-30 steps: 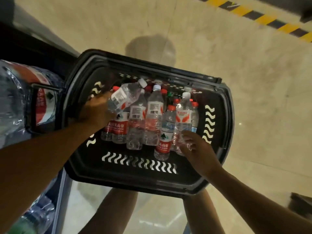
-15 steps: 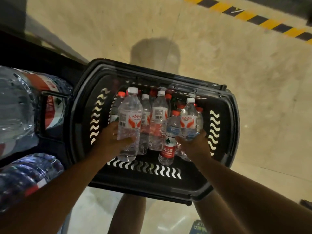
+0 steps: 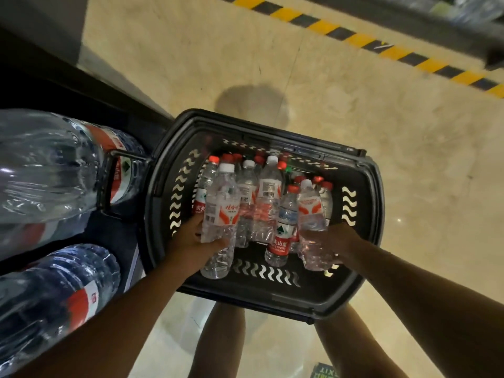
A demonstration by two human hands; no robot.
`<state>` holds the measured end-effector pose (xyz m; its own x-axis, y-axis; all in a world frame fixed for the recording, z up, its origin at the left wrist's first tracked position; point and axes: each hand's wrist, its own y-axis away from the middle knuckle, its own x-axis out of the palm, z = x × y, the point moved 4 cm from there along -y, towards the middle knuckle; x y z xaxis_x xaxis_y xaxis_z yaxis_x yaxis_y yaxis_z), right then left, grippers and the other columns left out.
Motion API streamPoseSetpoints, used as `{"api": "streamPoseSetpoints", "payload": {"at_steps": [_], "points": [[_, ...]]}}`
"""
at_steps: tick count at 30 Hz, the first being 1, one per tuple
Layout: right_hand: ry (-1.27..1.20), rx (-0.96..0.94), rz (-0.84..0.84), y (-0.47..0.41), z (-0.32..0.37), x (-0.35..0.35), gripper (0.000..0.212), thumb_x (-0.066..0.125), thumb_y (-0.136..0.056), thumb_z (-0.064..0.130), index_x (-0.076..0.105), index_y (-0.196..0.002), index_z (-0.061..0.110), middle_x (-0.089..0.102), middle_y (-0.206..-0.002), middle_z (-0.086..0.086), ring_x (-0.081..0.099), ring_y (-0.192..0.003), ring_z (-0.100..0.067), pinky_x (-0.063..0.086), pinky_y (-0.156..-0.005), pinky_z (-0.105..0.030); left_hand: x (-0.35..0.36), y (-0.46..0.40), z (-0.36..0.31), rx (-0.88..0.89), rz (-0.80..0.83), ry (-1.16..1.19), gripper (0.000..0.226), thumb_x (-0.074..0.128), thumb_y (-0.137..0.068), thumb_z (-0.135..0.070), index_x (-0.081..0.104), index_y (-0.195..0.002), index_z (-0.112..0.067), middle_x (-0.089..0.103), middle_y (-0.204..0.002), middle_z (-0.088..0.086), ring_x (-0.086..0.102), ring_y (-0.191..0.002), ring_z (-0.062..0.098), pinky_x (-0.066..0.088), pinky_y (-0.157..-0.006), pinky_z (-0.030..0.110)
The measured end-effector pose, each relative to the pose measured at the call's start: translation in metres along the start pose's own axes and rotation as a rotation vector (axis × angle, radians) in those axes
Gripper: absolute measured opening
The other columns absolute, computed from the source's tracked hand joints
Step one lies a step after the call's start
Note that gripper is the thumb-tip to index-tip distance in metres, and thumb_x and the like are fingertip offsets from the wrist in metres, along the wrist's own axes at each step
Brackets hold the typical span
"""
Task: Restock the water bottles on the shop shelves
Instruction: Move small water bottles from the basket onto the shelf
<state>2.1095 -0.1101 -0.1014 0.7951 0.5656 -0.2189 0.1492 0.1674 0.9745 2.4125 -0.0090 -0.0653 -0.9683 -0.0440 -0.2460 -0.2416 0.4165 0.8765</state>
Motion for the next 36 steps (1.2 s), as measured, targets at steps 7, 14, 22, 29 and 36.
{"api": "streamPoseSetpoints", "payload": {"at_steps": [7,14,22,29,36], "points": [[-0.052,-0.145,0.192,0.137,0.010,-0.015,0.038,0.087,-0.078,0.015,0.071,-0.110,0.000,0.079,-0.098,-0.016,0.076,-0.093,-0.038,0.059,-0.092,-0.055,-0.032,0.101,-0.052,0.024,-0.007,0.196,0.057,0.085,-0.078,-0.008,0.063,-0.130,-0.013,0.073,-0.120,0.008,0.068,-0.113,0.029,0.054,-0.101,0.053],[-0.038,-0.399,0.379,0.288,0.058,-0.036,0.039,0.087,-0.074,0.013,0.077,-0.112,0.009,0.078,-0.109,-0.013,0.077,-0.097,-0.030,0.063,-0.083,-0.042,-0.070,0.257,-0.111,0.193,-0.098,0.436,0.065,0.092,-0.066,-0.017,0.064,-0.124,-0.008,0.077,-0.107,0.001,0.072,-0.105,0.020,0.054,-0.090,0.031],[0.136,-0.859,0.473,0.482,0.133,-0.055,0.067,0.100,-0.044,0.032,0.077,-0.105,0.017,0.079,-0.105,-0.009,0.077,-0.094,-0.023,0.061,-0.084,-0.037,-0.111,0.428,-0.157,0.482,-0.325,0.534,0.039,0.082,-0.083,-0.012,0.067,-0.116,-0.025,0.076,-0.095,-0.017,0.072,-0.088,-0.001,0.058,-0.089,0.024],[0.375,-1.135,0.566,0.595,0.154,-0.035,0.051,0.088,-0.072,-0.003,0.068,-0.117,0.008,0.080,-0.103,-0.002,0.076,-0.092,-0.013,0.055,-0.070,-0.015,-0.141,0.543,-0.165,0.680,-0.540,0.665,0.060,0.090,-0.067,-0.025,0.066,-0.122,-0.022,0.075,-0.119,-0.001,0.070,-0.112,0.016,0.054,-0.102,0.032],[0.446,-1.352,0.619,0.657,0.163,0.004,0.057,0.090,-0.068,-0.007,0.065,-0.118,0.006,0.080,-0.103,-0.002,0.076,-0.090,-0.008,0.054,-0.071,-0.014,-0.162,0.606,-0.151,0.742,-0.726,0.690,0.063,0.090,-0.067,-0.021,0.063,-0.124,-0.017,0.075,-0.119,0.002,0.069,-0.115,0.024,0.054,-0.101,0.031]]}}
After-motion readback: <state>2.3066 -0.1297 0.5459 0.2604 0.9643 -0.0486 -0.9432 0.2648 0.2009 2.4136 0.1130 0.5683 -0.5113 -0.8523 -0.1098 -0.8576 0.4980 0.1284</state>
